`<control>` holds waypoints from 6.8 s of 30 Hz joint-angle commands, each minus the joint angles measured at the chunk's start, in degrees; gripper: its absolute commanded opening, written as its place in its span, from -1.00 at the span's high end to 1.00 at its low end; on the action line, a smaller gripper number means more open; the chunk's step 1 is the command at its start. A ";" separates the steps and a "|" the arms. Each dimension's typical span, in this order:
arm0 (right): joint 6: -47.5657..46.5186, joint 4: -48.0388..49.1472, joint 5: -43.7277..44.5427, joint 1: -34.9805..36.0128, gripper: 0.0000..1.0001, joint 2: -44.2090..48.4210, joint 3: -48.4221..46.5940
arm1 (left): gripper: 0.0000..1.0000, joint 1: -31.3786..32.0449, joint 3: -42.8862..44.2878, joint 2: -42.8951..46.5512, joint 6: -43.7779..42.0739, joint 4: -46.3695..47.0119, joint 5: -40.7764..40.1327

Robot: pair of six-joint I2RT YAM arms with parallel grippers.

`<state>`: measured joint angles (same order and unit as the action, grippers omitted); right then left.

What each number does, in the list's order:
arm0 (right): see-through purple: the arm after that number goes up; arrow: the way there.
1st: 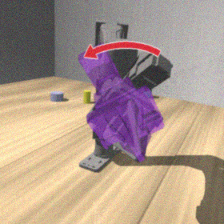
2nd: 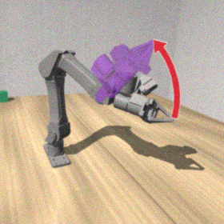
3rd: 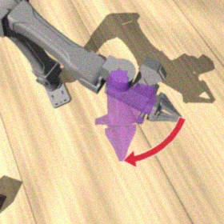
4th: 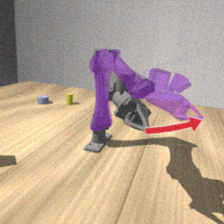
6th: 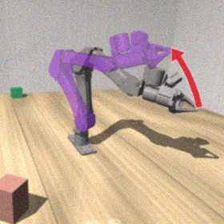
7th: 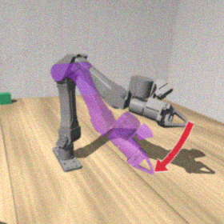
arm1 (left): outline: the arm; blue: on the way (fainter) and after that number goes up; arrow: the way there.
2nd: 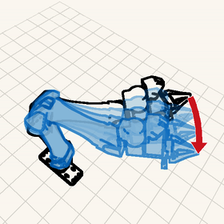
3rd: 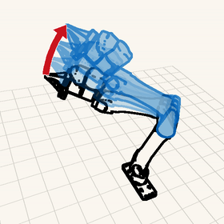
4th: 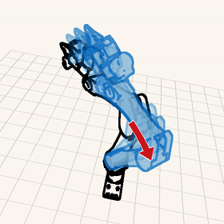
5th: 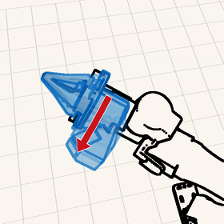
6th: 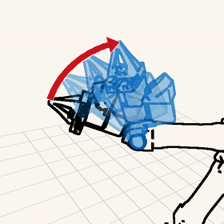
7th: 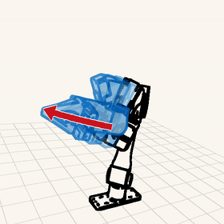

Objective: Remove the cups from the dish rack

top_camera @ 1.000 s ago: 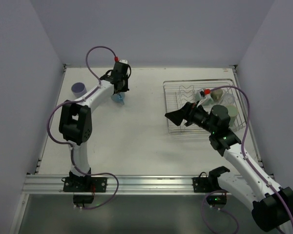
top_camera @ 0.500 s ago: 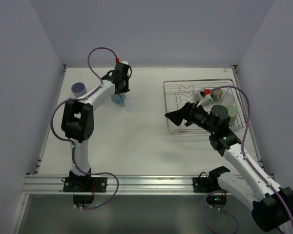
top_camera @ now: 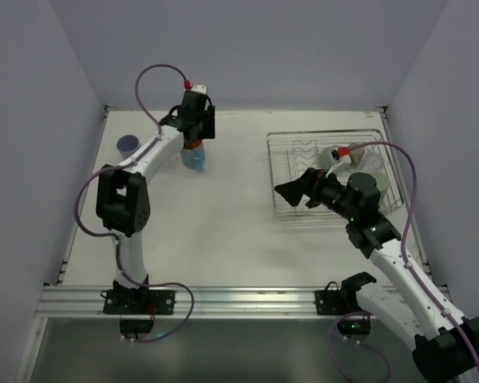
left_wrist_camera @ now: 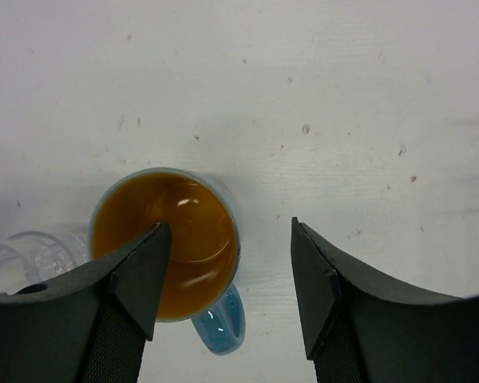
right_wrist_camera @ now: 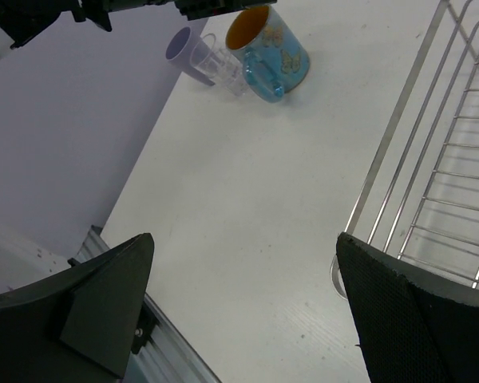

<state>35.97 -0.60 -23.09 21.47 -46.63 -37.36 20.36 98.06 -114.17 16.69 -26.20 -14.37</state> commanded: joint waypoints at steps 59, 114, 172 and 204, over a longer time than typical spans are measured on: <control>-12.68 -22.16 45.94 -29.74 -0.98 -32.56 -20.12 | -0.75 20.16 -52.53 76.90 -1.57 13.72 26.68; 26.78 41.73 -21.99 -12.77 0.44 -8.12 3.87 | -0.54 20.07 -49.99 41.66 33.50 55.99 42.67; 0.87 7.20 -0.47 -8.03 -0.98 1.80 5.37 | 1.00 16.99 8.70 7.22 -5.35 -13.17 -3.90; 0.77 7.63 1.29 -7.32 -0.98 2.07 7.22 | 0.46 13.83 23.93 -16.44 -10.53 -15.29 -4.70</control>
<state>37.85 6.76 -23.40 13.87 -44.45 -29.87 34.50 118.48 -131.20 8.34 -43.72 -16.78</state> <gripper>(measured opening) 0.989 0.247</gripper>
